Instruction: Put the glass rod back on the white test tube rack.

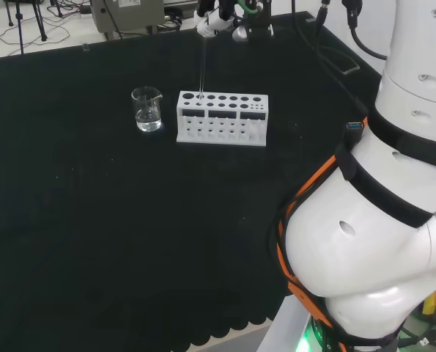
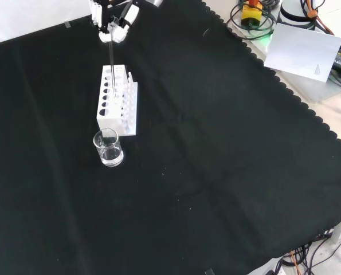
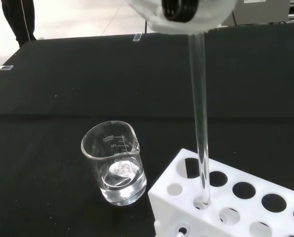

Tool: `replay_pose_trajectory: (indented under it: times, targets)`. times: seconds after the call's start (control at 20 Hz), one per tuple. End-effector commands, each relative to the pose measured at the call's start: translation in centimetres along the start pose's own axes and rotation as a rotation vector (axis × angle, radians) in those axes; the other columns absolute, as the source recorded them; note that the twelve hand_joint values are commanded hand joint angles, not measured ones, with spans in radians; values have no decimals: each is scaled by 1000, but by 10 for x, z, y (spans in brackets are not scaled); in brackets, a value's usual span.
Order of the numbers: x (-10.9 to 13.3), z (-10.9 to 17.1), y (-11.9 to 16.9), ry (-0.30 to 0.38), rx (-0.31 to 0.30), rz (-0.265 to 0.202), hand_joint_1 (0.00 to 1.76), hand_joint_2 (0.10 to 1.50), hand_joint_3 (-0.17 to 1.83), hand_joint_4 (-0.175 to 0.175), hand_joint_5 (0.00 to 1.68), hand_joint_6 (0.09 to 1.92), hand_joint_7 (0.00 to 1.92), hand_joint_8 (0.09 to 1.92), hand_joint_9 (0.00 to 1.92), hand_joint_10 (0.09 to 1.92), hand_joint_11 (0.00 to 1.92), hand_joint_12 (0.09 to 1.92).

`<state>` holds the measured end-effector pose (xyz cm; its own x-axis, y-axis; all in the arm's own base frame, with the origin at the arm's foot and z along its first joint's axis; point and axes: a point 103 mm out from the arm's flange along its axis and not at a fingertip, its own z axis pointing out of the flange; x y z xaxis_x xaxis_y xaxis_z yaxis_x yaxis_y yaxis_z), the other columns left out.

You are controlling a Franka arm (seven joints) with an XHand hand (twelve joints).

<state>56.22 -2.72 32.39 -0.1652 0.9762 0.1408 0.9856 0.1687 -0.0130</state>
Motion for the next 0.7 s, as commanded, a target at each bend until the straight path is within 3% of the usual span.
replay_pose_trajectory:
  times: [0.05,0.7]
  targets:
    - [-2,1,2,16,10,-3,1305,1029,2,-175,1286,140,1189,978,1712,651,1473,943]
    - [8,23,12,5,48,-28,1305,1029,1,-175,1287,140,1189,978,1712,652,1472,943]
